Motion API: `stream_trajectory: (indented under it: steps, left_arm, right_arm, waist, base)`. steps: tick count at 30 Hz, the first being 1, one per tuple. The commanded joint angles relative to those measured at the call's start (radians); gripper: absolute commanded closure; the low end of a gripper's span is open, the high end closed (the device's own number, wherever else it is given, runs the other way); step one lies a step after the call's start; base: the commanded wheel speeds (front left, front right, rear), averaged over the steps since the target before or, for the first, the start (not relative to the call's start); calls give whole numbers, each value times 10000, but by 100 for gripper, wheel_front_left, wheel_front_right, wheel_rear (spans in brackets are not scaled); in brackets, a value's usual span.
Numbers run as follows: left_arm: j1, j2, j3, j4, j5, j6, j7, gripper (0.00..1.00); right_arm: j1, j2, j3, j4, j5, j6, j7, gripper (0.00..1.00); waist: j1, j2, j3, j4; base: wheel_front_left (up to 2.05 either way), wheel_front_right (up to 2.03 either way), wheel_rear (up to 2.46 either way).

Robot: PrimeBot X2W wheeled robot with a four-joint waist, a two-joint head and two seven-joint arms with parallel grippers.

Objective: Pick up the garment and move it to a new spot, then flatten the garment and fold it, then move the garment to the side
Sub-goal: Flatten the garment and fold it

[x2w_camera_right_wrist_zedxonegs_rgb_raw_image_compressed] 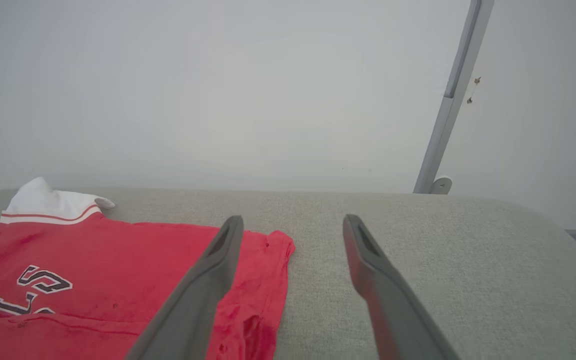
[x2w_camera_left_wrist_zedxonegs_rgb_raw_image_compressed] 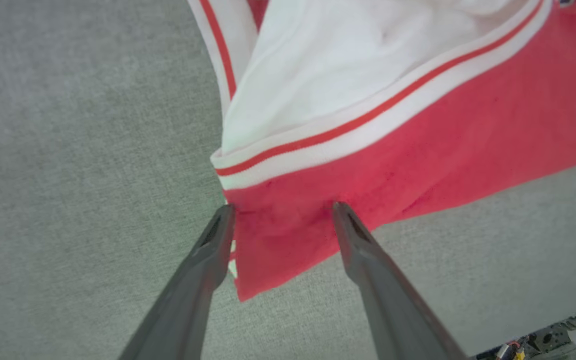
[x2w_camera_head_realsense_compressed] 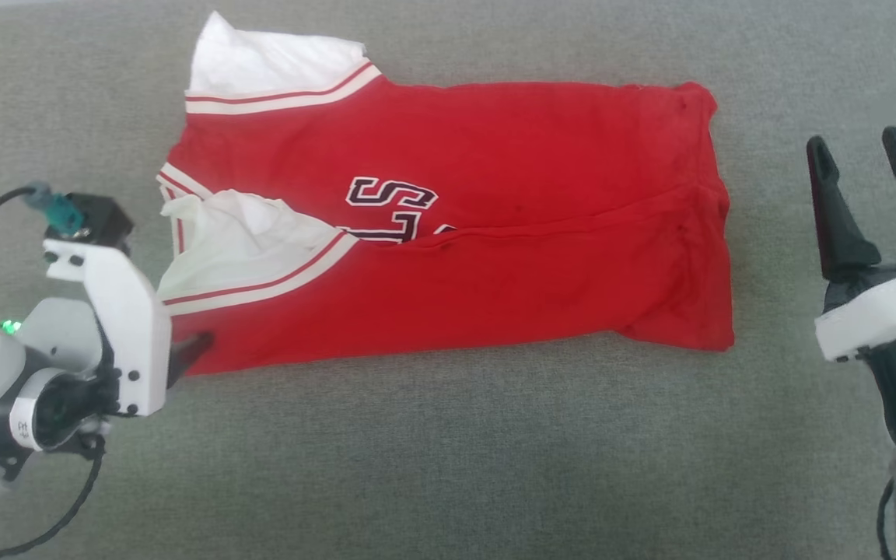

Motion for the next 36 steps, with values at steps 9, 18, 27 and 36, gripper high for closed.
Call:
stream_trajectory:
  steps: [9, 18, 27, 36]
  left_arm:
    - [560, -701, -182, 1649, -314, -654, -414, 69]
    - [401, -1313, -332, 2401, -333, -1274, -508, 100]
    - [248, -1926, -494, 2707, -241, -1639, -619, 100]
    - [198, -2290, -644, 2993, -161, -1867, -695, 100]
  right_arm:
    - [644, 411, -149, -208, 106, -2, 799, 0]
    - [965, 360, 109, 162, 614, -2, 2982, 0]
    - [569, 216, 212, 1095, 700, -2, 5658, 0]
    - [371, -175, 1195, 2335, 825, 1, 7547, 75]
  waist:
    - [0, 0, 190, -240]
    - [0, 0, 133, -106]
    - [0, 0, 136, 335]
    - [0, 0, 171, 725]
  base:
    - [0, 0, 0]
    - [0, 0, 0]
    - [0, 0, 0]
    - [0, 0, 0]
